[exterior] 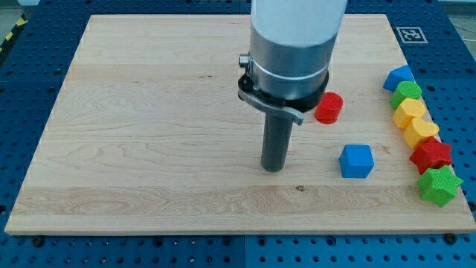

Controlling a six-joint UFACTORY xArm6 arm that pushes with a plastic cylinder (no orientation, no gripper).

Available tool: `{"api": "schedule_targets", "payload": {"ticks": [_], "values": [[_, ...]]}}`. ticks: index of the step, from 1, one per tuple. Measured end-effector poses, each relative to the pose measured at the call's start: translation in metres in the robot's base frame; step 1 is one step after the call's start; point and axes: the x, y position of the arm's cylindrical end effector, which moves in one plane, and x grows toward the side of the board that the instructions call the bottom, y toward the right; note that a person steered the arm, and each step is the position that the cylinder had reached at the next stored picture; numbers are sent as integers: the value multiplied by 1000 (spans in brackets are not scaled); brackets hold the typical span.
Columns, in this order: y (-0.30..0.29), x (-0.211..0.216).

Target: Move the arm to the bottom of the blue cube

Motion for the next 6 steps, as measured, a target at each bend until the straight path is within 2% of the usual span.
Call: {"api": "schedule_targets", "payload": {"ticks": [1,3,6], "values": [[5,28],[65,75],[107,74]]}}
